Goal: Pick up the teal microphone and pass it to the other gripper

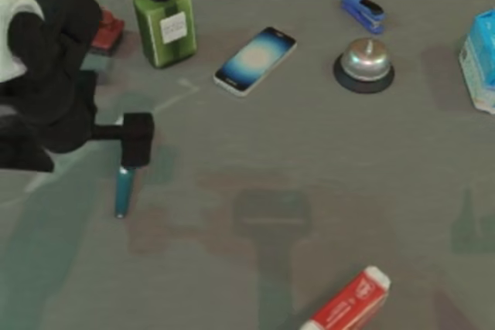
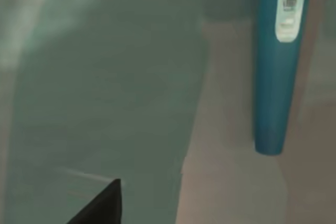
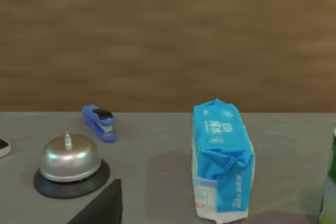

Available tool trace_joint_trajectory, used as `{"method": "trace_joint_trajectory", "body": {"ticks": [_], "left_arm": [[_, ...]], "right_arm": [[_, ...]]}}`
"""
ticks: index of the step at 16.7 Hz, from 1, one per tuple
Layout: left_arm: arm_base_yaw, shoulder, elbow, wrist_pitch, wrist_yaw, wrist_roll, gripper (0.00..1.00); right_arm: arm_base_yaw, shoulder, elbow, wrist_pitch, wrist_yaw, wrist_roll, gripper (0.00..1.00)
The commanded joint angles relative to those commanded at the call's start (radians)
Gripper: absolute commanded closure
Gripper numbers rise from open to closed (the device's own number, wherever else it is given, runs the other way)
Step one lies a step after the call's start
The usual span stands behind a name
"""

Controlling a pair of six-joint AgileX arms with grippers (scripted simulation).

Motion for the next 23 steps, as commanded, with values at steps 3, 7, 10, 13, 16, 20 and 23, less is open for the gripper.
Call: {"method": "trace_joint_trajectory", "body": {"ticks": [3,7,10,13,16,20,23], "left_arm": [[-0.019,0.104,0.080,-0.048,-0.001,-0.017,0.00],[-0.022,0.121,0.096,-0.057,-0.001,-0.021,0.00],[-0.018,0.121,0.092,-0.052,-0.001,-0.019,0.00],[-0.018,0.165,0.064,0.016,0.000,-0.016,0.00],[-0.016,0.245,0.015,0.153,0.000,-0.013,0.00],[-0.014,0.333,-0.040,0.293,0.001,-0.009,0.00],[-0.014,0.341,-0.045,0.303,0.001,-0.009,0.00]], "right_arm": [[0.000,0.000,0.000,0.000,0.000,0.000,0.00],[0.000,0.000,0.000,0.000,0.000,0.000,0.00],[0.000,0.000,0.000,0.000,0.000,0.000,0.00],[0.000,0.000,0.000,0.000,0.000,0.000,0.00],[0.000,0.000,0.000,0.000,0.000,0.000,0.00],[0.000,0.000,0.000,0.000,0.000,0.000,0.00],[0.000,0.000,0.000,0.000,0.000,0.000,0.00]]}}
